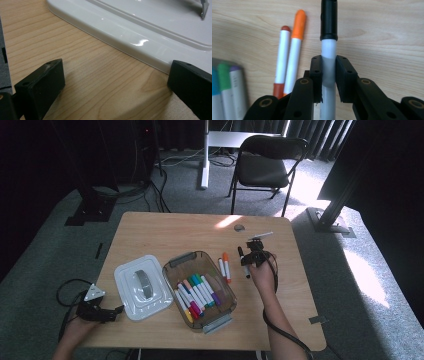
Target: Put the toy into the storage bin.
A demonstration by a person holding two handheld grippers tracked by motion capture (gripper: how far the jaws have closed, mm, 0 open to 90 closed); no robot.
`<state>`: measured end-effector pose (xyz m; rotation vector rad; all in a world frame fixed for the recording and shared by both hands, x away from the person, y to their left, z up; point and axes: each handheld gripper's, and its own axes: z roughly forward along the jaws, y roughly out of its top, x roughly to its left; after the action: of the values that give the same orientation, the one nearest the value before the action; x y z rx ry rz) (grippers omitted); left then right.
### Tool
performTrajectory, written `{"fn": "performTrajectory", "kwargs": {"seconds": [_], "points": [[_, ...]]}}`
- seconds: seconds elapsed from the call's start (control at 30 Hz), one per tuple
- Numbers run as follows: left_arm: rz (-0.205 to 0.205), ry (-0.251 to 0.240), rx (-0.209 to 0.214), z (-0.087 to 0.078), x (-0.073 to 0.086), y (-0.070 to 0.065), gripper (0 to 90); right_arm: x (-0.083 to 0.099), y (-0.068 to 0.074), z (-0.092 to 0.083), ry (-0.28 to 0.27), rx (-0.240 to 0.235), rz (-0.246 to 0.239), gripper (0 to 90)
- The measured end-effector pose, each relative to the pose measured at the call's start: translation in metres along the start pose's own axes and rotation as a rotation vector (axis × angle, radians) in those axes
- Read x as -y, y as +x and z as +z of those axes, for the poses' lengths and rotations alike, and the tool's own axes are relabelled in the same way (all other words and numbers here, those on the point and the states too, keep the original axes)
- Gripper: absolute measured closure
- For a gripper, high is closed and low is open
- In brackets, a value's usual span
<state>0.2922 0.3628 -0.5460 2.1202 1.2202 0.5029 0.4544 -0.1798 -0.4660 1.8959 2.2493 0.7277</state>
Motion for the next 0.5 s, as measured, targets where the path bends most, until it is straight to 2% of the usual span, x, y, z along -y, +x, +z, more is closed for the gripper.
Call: {"fn": "performTrajectory", "kwargs": {"seconds": [0.27, 0.5], "points": [[0.000, 0.000, 0.000, 0.000, 0.000, 0.000, 1.7, 0.006, 0.015, -0.028, -0.043, -0.046, -0.049, 76.7], [0.000, 0.000, 0.000, 0.000, 0.000, 0.000, 1.7, 0.009, 0.034, -0.052, -0.084, -0.093, -0.096, 76.7]]}}
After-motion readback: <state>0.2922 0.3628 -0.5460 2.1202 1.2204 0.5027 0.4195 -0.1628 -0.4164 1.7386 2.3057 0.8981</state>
